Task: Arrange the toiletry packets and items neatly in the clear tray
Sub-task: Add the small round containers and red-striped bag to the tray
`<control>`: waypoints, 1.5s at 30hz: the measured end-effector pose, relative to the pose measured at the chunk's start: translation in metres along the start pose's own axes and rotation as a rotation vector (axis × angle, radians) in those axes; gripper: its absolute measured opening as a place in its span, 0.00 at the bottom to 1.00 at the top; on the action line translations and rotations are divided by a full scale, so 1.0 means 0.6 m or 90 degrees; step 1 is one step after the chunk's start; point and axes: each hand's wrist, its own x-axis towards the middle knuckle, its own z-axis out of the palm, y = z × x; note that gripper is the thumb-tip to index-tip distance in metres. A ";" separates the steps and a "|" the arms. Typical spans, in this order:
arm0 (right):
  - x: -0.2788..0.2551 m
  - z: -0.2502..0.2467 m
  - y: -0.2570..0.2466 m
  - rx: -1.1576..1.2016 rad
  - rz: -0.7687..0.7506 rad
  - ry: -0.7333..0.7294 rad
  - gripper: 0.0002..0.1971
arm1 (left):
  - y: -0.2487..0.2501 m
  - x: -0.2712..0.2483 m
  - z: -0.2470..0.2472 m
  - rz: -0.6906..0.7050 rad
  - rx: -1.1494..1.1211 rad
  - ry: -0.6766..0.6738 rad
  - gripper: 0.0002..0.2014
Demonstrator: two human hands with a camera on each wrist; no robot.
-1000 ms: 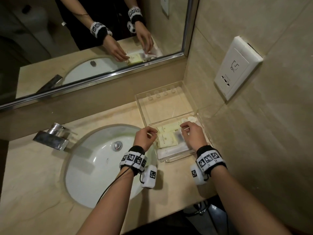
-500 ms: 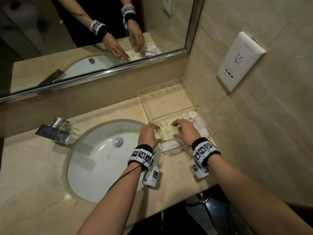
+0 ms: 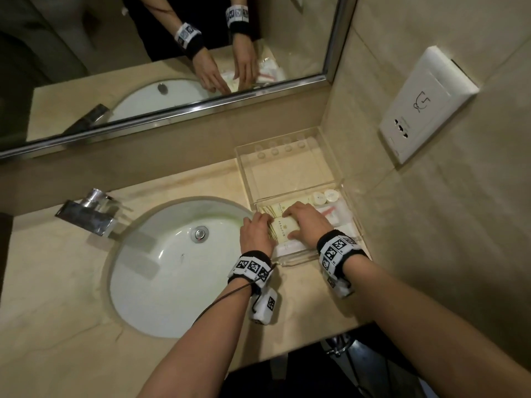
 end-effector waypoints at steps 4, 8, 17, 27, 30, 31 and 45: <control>-0.011 -0.008 0.010 0.123 0.009 0.054 0.26 | 0.001 -0.001 -0.003 0.041 0.039 0.027 0.26; -0.042 -0.001 0.042 0.168 0.092 0.233 0.18 | 0.012 -0.009 0.002 0.119 0.038 0.047 0.20; -0.055 0.030 0.073 0.118 0.171 0.201 0.23 | 0.018 -0.016 0.025 0.157 0.003 -0.033 0.22; -0.045 0.030 0.059 0.097 0.202 0.187 0.21 | 0.019 -0.020 0.025 0.157 0.008 -0.017 0.22; -0.040 0.028 0.054 0.072 0.244 0.189 0.19 | 0.019 -0.022 0.025 0.151 0.011 -0.013 0.22; -0.039 0.027 0.054 0.066 0.259 0.187 0.18 | 0.020 -0.022 0.025 0.149 0.011 -0.014 0.22; -0.013 0.024 0.050 0.068 0.322 0.211 0.18 | 0.027 -0.023 0.027 0.133 0.025 -0.001 0.23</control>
